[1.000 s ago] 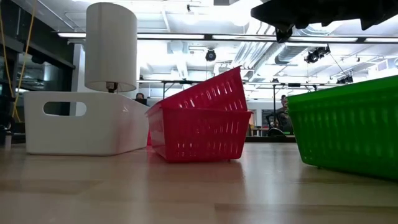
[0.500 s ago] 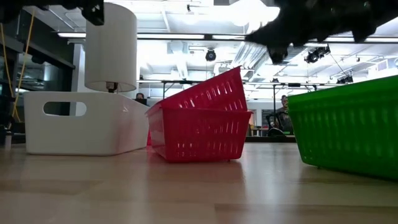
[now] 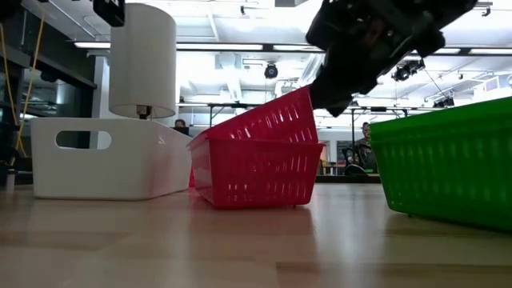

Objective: Stack baskets by color
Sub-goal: Stack the bottom red bin on top of the middle red bin

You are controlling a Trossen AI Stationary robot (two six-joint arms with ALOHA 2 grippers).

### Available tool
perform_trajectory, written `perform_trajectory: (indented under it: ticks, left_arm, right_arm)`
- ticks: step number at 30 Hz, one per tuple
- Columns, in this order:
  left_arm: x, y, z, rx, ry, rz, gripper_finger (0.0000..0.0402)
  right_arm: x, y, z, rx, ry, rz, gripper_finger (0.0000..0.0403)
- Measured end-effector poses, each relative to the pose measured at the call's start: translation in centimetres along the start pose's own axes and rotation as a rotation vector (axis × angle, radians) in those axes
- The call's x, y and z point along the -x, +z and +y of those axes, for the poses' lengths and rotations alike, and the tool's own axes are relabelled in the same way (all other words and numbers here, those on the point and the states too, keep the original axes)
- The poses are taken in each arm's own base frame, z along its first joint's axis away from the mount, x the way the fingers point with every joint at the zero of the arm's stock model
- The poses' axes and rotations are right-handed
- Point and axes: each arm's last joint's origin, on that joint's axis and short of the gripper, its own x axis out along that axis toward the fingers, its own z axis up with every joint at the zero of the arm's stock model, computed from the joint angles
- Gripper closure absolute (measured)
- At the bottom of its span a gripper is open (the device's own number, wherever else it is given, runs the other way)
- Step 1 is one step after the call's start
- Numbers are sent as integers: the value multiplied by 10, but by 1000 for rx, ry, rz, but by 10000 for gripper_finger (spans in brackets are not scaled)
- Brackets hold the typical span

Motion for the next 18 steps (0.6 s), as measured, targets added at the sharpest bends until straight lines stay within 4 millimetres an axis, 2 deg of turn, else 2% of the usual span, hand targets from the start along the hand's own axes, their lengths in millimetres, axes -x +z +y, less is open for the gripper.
perform_trajectory:
  ticks: [4,10,14,18]
  left_arm:
    - [1,0,-1,19,0,0,401]
    - [2,-2,-4,26,-17,18,401]
    - [2,-2,-5,35,-26,25,401]
    - [3,-2,-6,34,-32,25,401]
  right_arm:
    - [-11,-3,-2,-29,-20,88,403]
    - [-21,-2,-2,-39,-3,105,403]
    - [-20,2,2,-35,46,82,403]
    - [-10,6,10,-21,68,81,403]
